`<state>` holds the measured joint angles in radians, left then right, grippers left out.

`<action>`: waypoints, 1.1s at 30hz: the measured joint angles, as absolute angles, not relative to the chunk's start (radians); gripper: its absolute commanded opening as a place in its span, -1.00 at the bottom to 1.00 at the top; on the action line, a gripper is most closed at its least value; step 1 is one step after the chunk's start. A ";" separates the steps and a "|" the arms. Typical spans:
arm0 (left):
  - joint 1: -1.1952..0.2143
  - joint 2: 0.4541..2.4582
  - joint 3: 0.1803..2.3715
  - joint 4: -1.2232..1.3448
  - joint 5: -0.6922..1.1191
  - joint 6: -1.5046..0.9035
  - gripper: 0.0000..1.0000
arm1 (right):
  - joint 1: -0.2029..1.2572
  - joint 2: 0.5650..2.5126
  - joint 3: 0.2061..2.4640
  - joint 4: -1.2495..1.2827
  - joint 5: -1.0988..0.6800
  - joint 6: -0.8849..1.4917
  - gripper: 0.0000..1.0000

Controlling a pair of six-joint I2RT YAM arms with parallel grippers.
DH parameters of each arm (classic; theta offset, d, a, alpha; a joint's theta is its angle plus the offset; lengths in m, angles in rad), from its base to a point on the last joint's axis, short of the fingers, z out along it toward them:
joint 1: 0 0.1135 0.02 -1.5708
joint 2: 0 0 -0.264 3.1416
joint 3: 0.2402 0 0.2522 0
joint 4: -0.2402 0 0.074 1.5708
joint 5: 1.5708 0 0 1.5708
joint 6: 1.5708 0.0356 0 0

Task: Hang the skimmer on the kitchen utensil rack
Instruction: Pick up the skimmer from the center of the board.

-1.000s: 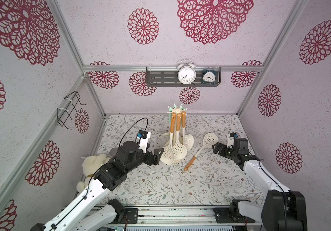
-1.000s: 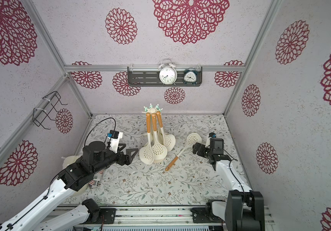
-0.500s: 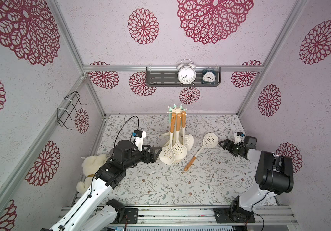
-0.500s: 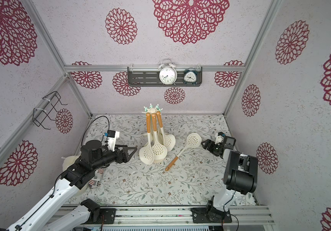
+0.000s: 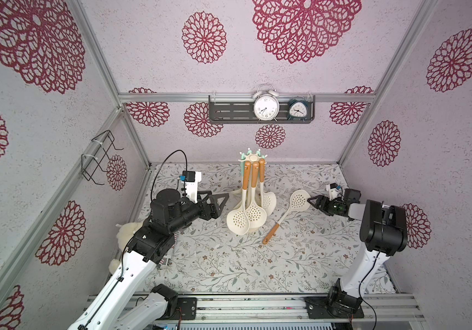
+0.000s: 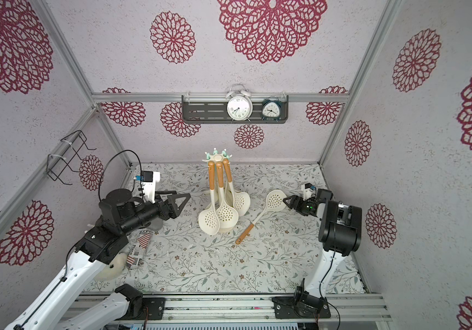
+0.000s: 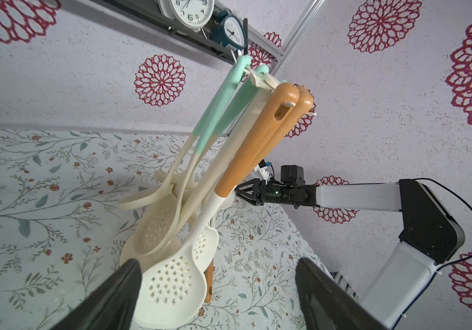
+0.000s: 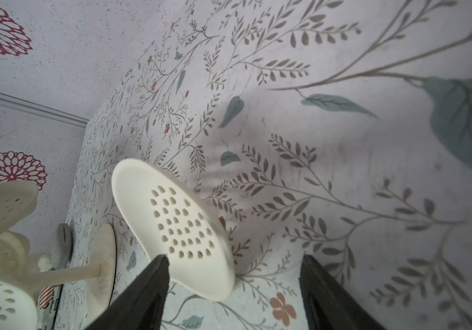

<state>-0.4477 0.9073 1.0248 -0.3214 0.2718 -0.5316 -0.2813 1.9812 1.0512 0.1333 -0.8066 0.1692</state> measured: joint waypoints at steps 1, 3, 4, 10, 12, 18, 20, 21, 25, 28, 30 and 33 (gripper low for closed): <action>-0.447 0.907 1.040 -0.329 0.259 -0.530 0.77 | -0.279 1.993 1.063 0.133 -0.817 0.165 0.45; -0.444 0.903 1.055 -0.337 0.240 -0.530 0.77 | -0.269 2.014 1.087 0.131 -0.826 0.150 0.40; -0.442 0.901 1.060 -0.341 0.231 -0.531 0.77 | -0.262 2.024 1.098 0.132 -0.831 0.148 0.36; -0.439 0.911 1.067 -0.368 0.216 -0.536 0.75 | -0.233 2.066 1.120 0.152 -0.864 0.128 0.03; -0.439 0.918 1.067 -0.375 0.215 -0.537 0.75 | -0.232 2.069 1.119 0.152 -0.867 0.126 -0.10; -0.439 0.920 1.067 -0.383 0.213 -0.537 0.75 | -0.231 2.069 1.112 0.134 -0.858 0.116 -0.41; -0.439 0.920 1.067 -0.388 0.214 -0.536 0.75 | -0.231 2.064 1.100 0.133 -0.849 0.109 -0.54; -0.439 0.920 1.067 -0.390 0.214 -0.536 0.75 | -0.231 2.056 1.090 0.131 -0.841 0.106 -0.61; -0.439 0.903 1.067 -0.412 0.214 -0.531 0.76 | -0.231 2.005 1.042 0.115 -0.812 0.104 -0.87; -0.438 0.882 1.067 -0.426 0.214 -0.523 0.76 | -0.231 1.930 1.016 0.103 -0.776 0.103 -1.00; -0.438 0.870 1.067 -0.433 0.215 -0.515 0.76 | -0.228 1.867 0.992 0.092 -0.734 0.098 -1.00; -0.438 0.860 1.067 -0.446 0.215 -0.501 0.76 | -0.227 1.761 0.953 0.062 -0.640 0.099 -1.00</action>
